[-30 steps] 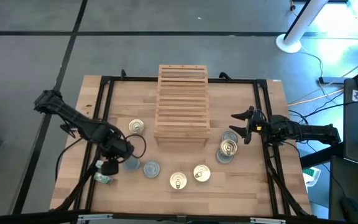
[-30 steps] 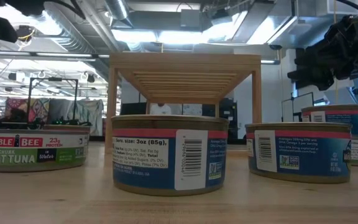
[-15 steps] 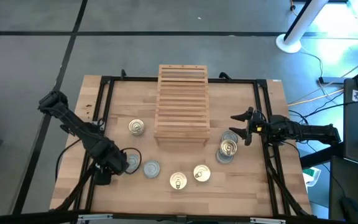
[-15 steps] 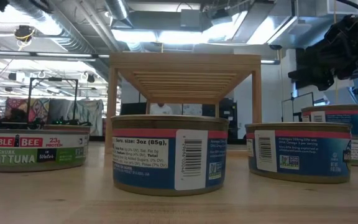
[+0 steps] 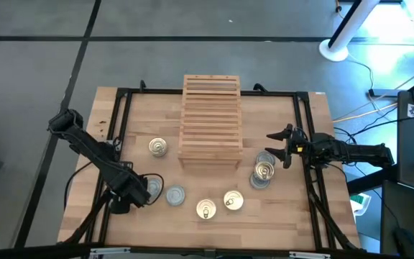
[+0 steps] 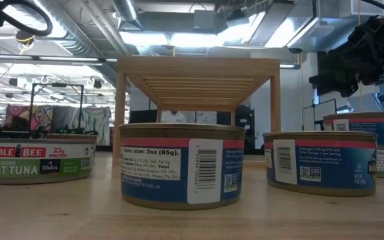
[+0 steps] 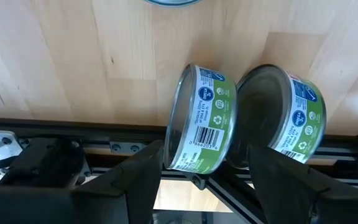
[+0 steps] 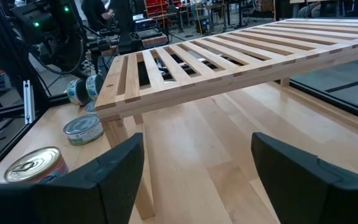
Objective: Stack canned seafood by type on shelf
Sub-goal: Put the green tuna can on the shelf
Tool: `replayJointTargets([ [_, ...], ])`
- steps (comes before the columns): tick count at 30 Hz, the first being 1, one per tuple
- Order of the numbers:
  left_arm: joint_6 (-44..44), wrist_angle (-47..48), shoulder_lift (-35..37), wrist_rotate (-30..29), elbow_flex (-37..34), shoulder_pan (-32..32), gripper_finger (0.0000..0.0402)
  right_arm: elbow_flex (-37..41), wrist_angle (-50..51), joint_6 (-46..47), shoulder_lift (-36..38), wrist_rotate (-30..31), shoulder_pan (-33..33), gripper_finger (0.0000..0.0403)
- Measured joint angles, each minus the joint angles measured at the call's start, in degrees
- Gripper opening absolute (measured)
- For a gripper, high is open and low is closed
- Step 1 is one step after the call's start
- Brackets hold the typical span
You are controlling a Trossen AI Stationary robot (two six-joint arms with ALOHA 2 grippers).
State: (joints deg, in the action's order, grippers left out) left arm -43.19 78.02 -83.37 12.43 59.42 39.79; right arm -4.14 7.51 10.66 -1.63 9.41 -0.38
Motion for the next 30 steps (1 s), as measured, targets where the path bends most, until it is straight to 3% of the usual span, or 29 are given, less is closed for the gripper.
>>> replayJointTargets([
  [15, -0.21, -0.73, -0.04, -0.02, -0.17, 0.0, 0.0227, 0.04, -0.06, 0.0, 0.0, 0.0, -0.02, 0.0294],
  [30, -0.12, -4.09, -0.07, 2.39, -4.72, 0.33, 0.0227, 0.09, -0.2, -0.01, 0.0, -0.02, 0.0, 0.0294],
])
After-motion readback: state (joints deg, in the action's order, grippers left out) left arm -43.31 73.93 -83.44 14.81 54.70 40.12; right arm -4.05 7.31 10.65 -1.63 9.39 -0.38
